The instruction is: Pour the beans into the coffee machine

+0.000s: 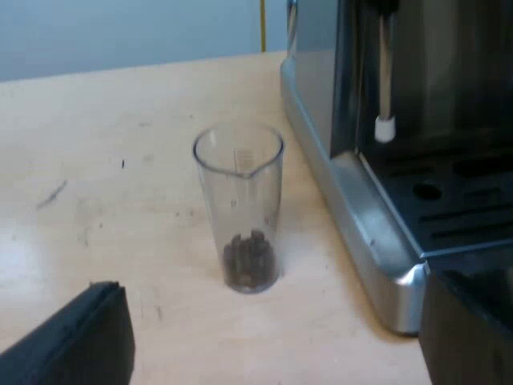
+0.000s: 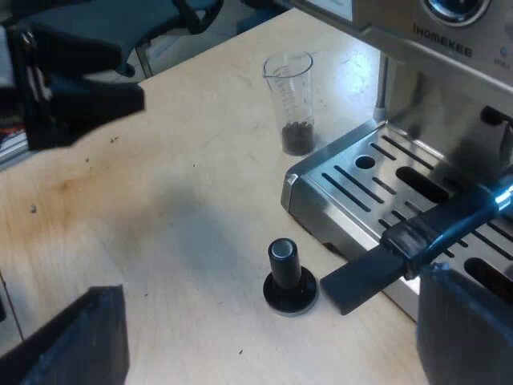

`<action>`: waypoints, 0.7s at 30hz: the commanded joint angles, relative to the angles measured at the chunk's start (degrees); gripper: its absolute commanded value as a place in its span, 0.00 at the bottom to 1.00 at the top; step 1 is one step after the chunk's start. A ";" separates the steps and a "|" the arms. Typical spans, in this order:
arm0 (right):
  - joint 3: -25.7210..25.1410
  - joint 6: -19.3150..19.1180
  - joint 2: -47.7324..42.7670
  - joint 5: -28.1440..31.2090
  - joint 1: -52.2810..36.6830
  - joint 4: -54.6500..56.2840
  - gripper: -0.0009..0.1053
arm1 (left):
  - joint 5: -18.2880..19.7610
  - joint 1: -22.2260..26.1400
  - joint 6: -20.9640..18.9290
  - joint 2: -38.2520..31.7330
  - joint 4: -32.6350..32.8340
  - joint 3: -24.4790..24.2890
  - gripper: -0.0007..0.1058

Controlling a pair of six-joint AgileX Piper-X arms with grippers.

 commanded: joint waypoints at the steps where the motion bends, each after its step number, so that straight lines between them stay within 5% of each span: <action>1: -0.37 -0.76 -0.07 -0.43 0.15 -0.93 0.75 | -0.66 -0.27 -0.19 2.38 -4.80 -0.08 0.79; 21: -0.37 -0.23 -0.07 -0.43 0.15 -0.93 0.75 | 0.28 -0.27 -3.39 39.31 -37.29 -0.08 0.79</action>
